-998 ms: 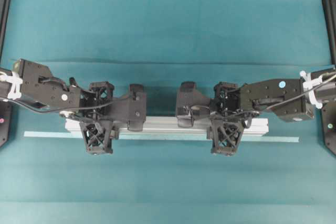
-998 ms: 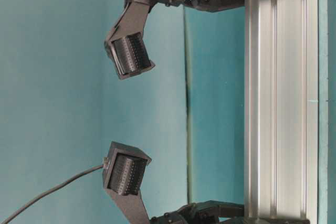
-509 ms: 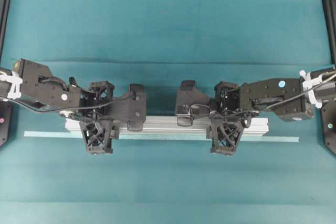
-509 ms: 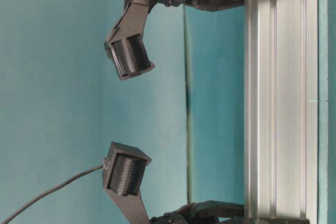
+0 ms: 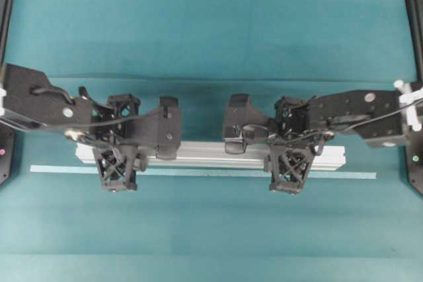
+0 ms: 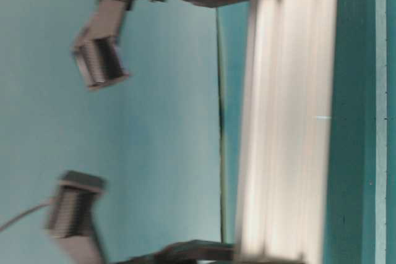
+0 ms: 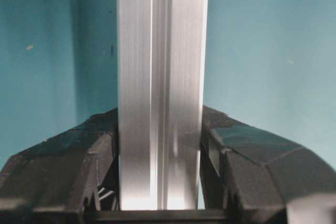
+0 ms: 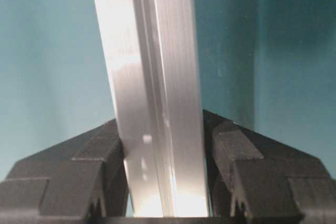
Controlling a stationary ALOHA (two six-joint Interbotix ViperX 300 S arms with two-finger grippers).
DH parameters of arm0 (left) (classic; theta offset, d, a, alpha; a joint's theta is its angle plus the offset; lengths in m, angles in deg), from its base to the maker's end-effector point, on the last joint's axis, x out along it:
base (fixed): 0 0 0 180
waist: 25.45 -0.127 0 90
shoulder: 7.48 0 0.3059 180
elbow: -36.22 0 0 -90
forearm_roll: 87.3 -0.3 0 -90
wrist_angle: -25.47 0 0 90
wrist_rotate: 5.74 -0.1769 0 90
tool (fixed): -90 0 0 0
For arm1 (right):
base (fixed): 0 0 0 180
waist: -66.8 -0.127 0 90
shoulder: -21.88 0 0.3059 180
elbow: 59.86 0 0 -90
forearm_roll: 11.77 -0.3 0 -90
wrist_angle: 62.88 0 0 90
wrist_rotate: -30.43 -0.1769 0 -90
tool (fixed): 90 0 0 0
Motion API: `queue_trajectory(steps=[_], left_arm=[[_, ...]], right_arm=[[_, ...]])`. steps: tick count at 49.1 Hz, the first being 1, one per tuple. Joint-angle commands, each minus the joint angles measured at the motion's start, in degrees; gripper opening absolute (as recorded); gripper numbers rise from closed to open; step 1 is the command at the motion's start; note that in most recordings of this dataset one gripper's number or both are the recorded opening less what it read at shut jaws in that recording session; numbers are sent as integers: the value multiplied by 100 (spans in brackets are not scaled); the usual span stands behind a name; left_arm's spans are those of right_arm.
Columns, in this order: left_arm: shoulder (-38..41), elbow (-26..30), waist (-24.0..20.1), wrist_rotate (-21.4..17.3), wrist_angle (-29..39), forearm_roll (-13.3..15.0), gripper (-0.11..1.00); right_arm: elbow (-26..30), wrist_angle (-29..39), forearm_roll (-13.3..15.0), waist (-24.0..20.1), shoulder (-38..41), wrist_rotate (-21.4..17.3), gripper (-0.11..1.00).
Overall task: Lift the metal rail with both hands.
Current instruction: 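Lift the rail upward off the table with both grippers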
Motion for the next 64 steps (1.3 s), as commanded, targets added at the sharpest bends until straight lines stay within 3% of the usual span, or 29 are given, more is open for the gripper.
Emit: queue_trajectory(steps=[1, 19, 49, 64], left_arm=[[-316, 229, 9, 0, 229, -9, 36], [-650, 747, 0, 9, 1055, -9, 36], [-800, 1854, -9, 18, 2347, -9, 36], [-958, 2654, -44, 26, 2979, -26, 36]], right_arm=[[149, 246, -26, 18, -202, -123, 39], [765, 1380, -26, 114, -606, -158, 39], [2180, 3015, -26, 185, -615, -176, 39], [2979, 3727, -26, 185, -589, -193, 39]])
